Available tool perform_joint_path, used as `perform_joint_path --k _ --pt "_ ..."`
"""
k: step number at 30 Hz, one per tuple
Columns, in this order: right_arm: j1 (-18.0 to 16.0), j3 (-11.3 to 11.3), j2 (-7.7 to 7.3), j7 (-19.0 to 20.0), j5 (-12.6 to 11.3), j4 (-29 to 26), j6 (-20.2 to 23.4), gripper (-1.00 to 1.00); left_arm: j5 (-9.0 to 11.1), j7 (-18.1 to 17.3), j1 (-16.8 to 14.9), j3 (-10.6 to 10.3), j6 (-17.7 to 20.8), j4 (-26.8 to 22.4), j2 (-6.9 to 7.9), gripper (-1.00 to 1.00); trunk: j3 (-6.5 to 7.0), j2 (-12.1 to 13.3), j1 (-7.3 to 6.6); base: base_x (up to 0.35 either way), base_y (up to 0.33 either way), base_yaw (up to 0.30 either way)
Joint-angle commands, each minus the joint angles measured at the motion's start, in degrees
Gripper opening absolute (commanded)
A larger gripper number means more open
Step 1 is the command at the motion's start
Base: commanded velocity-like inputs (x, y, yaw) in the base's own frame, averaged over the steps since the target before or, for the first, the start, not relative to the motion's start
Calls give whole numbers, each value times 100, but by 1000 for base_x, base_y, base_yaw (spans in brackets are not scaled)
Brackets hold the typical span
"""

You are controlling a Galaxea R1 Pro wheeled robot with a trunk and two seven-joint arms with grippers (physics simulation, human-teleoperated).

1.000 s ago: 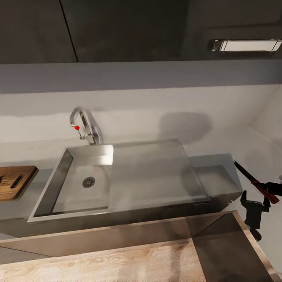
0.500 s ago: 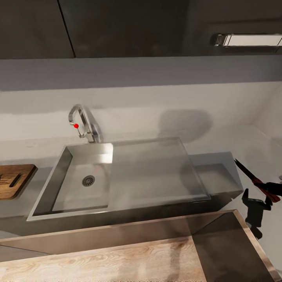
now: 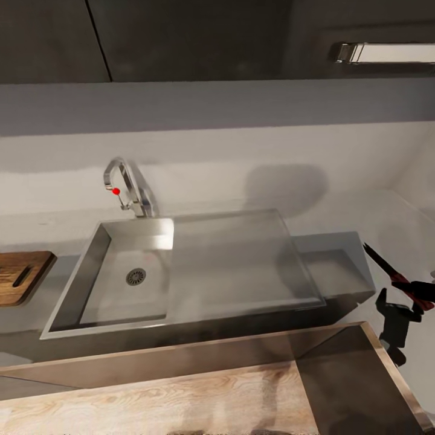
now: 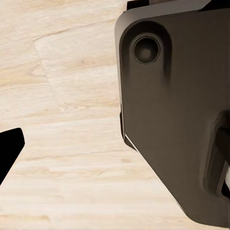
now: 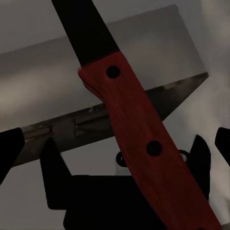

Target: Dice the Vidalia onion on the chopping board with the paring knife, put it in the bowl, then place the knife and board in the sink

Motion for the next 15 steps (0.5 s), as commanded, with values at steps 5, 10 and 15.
perform_joint_path --k 5,10,15 --pt "-8 -36 4 46 50 -6 27 100 11 20 -10 -46 -28 24 -7 100 -42 -11 3 0 0 0" --pt "-8 -36 4 46 50 -6 27 100 11 18 -10 -46 -30 24 -12 100 -74 -11 3 0 0 0" --pt "-8 -34 3 46 50 -6 27 100 11 20 -10 -46 -32 24 -15 100 -102 -11 3 0 0 0"
